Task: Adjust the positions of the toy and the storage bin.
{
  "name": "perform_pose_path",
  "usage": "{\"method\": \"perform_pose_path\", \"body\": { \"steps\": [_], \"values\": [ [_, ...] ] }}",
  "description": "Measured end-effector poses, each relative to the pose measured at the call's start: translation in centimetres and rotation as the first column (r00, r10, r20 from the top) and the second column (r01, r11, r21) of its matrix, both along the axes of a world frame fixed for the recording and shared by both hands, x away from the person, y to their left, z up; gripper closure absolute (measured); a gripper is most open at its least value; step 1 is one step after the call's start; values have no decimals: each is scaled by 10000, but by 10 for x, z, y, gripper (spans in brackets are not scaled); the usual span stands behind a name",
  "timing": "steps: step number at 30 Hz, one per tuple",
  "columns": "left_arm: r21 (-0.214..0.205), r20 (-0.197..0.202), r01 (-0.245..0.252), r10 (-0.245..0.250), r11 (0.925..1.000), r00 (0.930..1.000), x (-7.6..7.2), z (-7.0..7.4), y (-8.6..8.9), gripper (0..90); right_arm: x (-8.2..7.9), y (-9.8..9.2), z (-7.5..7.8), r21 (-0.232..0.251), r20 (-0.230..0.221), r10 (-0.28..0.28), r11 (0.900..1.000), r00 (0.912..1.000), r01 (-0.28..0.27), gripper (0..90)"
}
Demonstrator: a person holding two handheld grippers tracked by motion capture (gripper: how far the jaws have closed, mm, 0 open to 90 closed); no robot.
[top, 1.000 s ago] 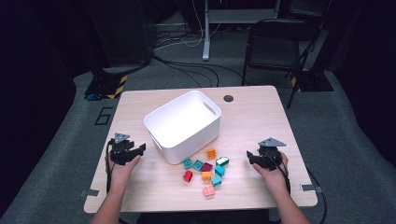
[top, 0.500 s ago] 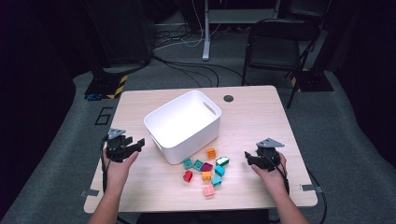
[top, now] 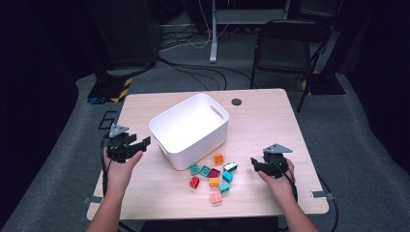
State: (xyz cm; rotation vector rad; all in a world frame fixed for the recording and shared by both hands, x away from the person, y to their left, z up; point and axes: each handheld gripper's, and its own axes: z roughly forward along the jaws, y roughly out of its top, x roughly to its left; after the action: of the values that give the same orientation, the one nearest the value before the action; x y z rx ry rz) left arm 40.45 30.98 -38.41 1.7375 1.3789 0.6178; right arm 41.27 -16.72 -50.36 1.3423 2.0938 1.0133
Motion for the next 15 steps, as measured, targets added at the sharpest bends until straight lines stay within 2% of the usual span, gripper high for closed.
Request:
{"method": "perform_pose_path", "body": {
  "steps": [4, 9, 15],
  "values": [
    [-45, -289, 188, -189, 9998, 9994, 7, 3, -7, 372, 0, 3, 0, -64, 46, 148, 9999, 9999, -147, 383],
    [-245, -631, 281, -296, 9993, 9976, 16, -4, -18, 369, 0, 7, -1, -168, 40, 303, 9994, 9995, -302, 384],
    [-178, -777, 299, -312, 9994, 9965, 24, -12, -30, 353, -1, 7, 0, -160, 93, 379, 9992, 9992, -377, 384]
  ]
}}
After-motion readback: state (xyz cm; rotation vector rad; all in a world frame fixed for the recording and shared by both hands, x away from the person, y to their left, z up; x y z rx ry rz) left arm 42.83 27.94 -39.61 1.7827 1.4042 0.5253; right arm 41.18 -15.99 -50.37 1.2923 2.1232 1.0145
